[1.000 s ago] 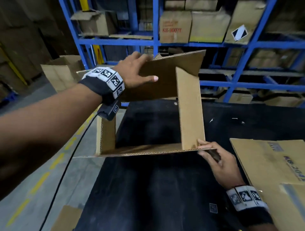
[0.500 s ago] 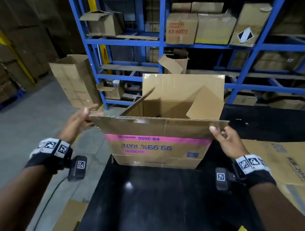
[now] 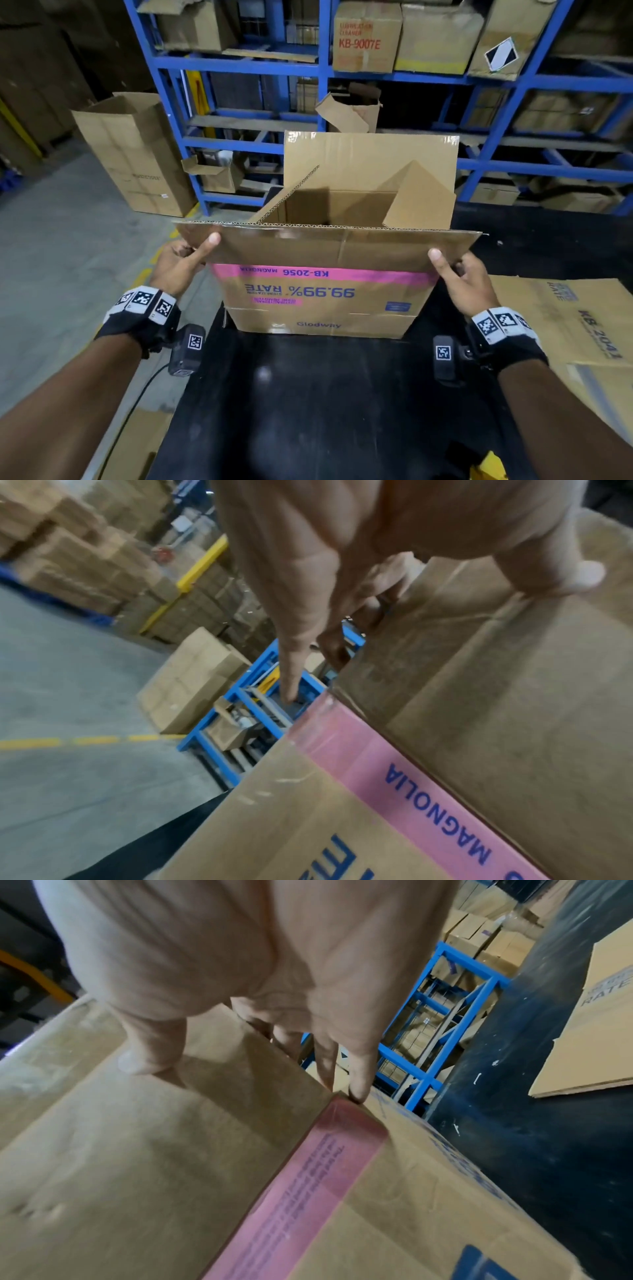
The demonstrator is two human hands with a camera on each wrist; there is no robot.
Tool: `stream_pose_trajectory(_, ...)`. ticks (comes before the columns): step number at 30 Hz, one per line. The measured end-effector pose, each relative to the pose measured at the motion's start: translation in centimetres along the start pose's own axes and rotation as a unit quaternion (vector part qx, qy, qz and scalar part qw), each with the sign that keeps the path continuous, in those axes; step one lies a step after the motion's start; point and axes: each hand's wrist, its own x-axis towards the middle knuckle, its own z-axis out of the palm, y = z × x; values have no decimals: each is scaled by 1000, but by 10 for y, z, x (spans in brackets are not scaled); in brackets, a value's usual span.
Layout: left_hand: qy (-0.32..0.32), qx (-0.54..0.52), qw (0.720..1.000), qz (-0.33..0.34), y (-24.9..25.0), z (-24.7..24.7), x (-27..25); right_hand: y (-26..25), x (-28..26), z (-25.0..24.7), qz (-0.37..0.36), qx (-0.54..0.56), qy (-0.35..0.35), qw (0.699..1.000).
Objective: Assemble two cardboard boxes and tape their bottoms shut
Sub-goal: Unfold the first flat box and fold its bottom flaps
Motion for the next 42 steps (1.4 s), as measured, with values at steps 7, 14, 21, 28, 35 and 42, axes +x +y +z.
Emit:
stream_pose_trajectory(7,-20,22,998,47,-4,24,-58,27,-21,-46,53,-19,17,998)
stream_pose_trajectory(14,-37,26,999,4,-2,36,-53,0,-54,-46,58,48,15,997)
stream_pose_trajectory(21,8,167,984,-57,10,56,-52,20,-38,-51,77,-42,65,994)
stream_pose_trajectory(28,85,108,990,-11,-20,82,-35,13,-32,-26,-17,-129,67,989)
stream_pose_trajectory(35,88,181,980,5,-9,80,-38,6,-39,-23,27,-218,40,975)
stream_pose_trajectory(42,59,341,938,30,-28,84,-58,33,-51,-30,73,-302,8,951)
